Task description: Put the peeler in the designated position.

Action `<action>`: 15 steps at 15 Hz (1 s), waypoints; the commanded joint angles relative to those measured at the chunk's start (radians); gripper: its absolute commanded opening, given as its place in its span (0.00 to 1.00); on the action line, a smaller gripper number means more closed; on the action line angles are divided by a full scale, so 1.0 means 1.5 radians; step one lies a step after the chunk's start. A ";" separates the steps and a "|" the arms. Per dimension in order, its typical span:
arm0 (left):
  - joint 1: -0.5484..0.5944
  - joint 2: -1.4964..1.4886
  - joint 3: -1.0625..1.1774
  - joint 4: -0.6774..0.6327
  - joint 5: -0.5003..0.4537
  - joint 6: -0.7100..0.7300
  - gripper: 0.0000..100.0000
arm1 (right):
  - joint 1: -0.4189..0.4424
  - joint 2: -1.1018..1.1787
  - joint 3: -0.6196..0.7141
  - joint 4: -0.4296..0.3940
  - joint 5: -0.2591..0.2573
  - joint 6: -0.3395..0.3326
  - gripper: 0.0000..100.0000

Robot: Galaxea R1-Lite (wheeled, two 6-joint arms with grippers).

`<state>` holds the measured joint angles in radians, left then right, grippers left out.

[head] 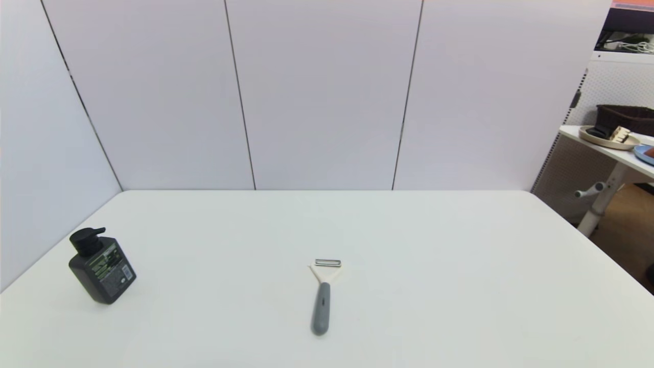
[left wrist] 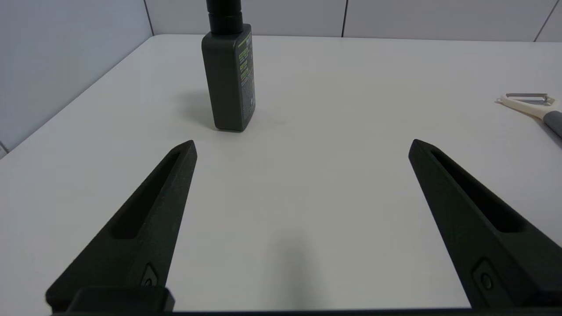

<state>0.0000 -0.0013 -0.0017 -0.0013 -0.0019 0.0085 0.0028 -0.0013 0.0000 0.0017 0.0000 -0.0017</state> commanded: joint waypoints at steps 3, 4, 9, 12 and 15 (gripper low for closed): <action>0.000 0.001 0.000 0.000 0.000 0.000 1.00 | 0.000 0.001 0.000 0.000 0.000 0.000 1.00; 0.000 0.001 0.000 0.000 0.000 0.000 1.00 | 0.000 0.001 0.000 0.000 0.000 0.000 1.00; 0.000 0.001 0.000 0.000 0.000 0.000 1.00 | 0.000 0.001 0.000 0.000 0.000 0.000 1.00; 0.000 0.001 0.000 0.000 0.000 -0.002 1.00 | 0.000 0.001 0.000 0.000 0.000 0.000 1.00; 0.000 0.001 0.000 0.001 -0.001 0.000 1.00 | 0.000 0.001 0.000 0.000 0.000 0.000 1.00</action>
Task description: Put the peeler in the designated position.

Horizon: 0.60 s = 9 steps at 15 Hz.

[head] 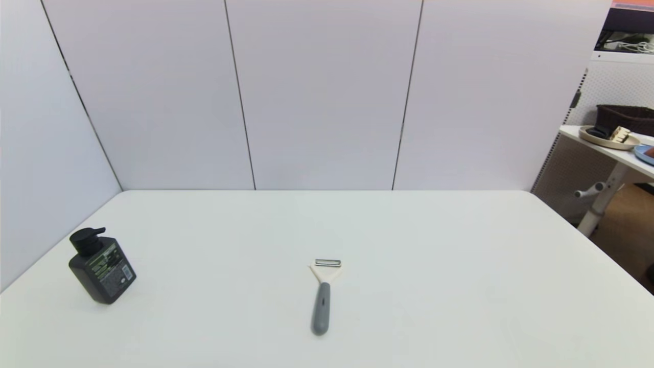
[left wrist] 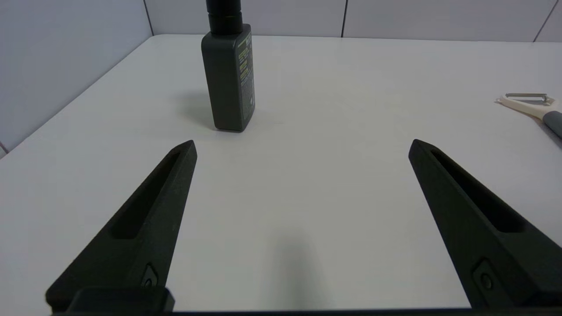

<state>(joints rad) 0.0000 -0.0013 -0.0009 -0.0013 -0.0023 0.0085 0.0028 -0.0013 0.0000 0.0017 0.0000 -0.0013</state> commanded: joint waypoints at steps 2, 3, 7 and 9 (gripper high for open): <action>0.000 0.045 -0.011 0.000 0.002 -0.004 1.00 | 0.000 0.001 0.000 0.000 0.000 0.000 1.00; 0.001 0.080 -0.030 0.000 0.002 -0.005 1.00 | 0.000 0.001 0.000 0.000 0.000 0.000 1.00; -0.024 0.303 -0.265 0.010 -0.006 0.001 1.00 | 0.000 0.001 0.000 0.000 0.000 0.000 1.00; -0.058 0.414 -0.427 0.057 -0.005 0.003 1.00 | 0.000 0.001 0.000 0.000 0.000 0.000 1.00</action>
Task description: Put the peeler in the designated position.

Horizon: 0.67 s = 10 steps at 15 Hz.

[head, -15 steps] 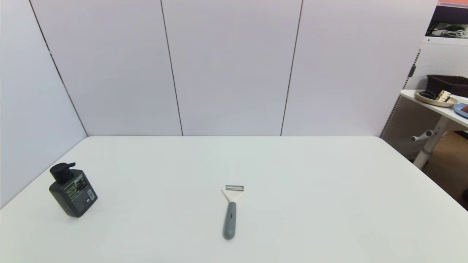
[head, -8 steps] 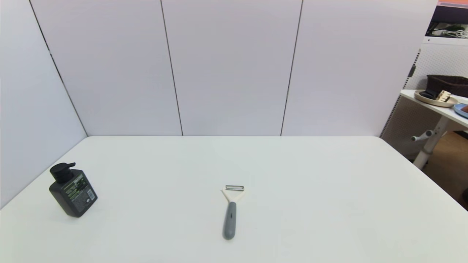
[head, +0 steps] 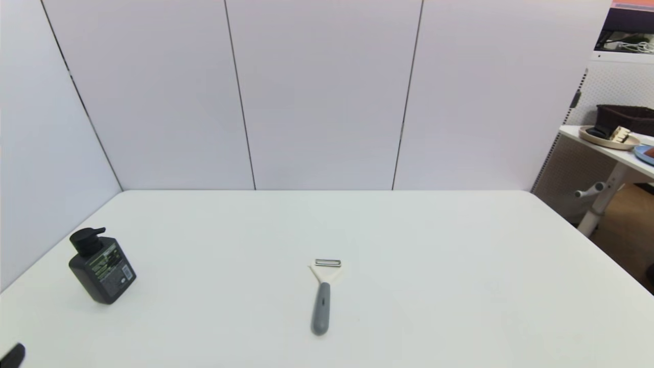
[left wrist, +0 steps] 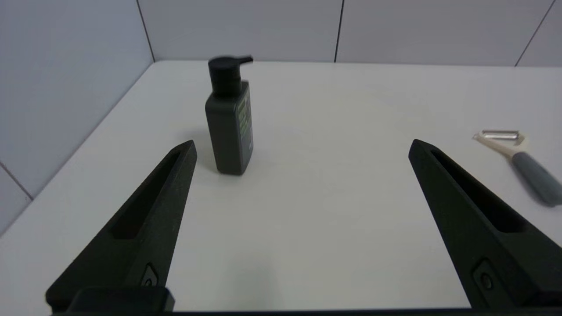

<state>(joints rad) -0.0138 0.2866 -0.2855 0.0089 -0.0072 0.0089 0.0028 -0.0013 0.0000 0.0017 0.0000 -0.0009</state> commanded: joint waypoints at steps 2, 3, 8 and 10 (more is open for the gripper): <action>-0.053 0.353 -0.445 0.142 -0.002 0.017 1.00 | 0.000 0.001 0.000 0.000 0.000 0.000 1.00; -0.057 0.406 -0.524 0.174 -0.004 0.032 1.00 | 0.000 0.001 0.000 0.000 0.000 0.000 1.00; -0.223 0.629 -0.850 0.359 0.005 0.061 1.00 | 0.000 0.001 0.000 0.000 0.000 0.000 1.00; -0.293 0.694 -0.907 0.436 0.009 0.057 1.00 | 0.000 0.001 0.000 0.000 0.000 0.000 1.00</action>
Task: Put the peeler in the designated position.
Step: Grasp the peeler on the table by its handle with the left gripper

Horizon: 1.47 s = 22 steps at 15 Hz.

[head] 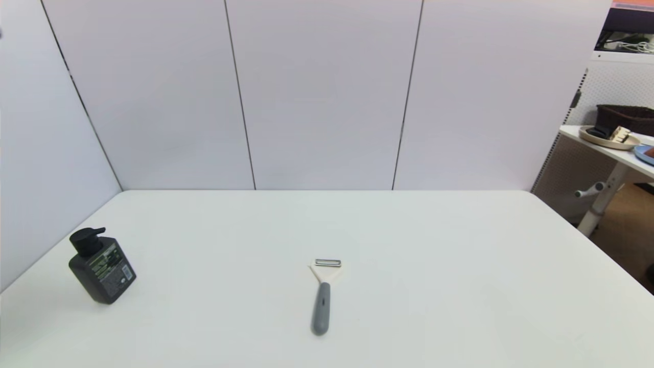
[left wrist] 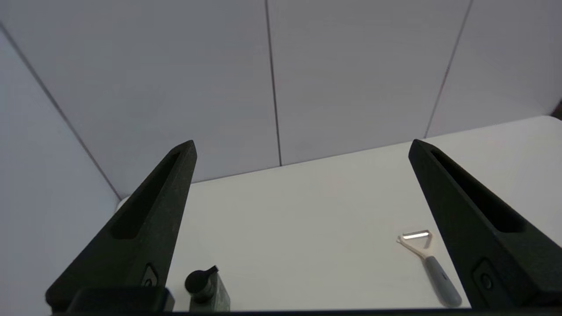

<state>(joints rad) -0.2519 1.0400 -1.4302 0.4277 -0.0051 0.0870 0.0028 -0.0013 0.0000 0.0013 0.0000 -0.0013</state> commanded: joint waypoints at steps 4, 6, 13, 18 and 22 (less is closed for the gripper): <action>-0.233 0.301 -0.157 0.185 0.023 -0.040 1.00 | 0.000 0.001 0.000 0.000 0.000 0.000 1.00; -0.285 0.353 -0.160 0.189 0.060 -0.128 1.00 | 0.000 0.001 0.000 0.000 0.000 0.000 1.00; -0.339 0.491 -0.172 0.274 0.170 -0.304 1.00 | 0.000 0.001 0.000 0.000 0.000 0.000 1.00; -0.427 0.576 -0.265 0.472 0.172 -0.477 1.00 | 0.000 0.001 0.000 0.000 0.000 0.000 1.00; -0.468 0.650 -0.281 0.501 0.209 -0.517 1.00 | 0.000 0.001 0.000 0.000 0.000 0.000 1.00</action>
<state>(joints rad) -0.9270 1.9479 -1.8430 1.1689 0.2798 -0.6638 0.0028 -0.0013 0.0000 0.0013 0.0000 -0.0013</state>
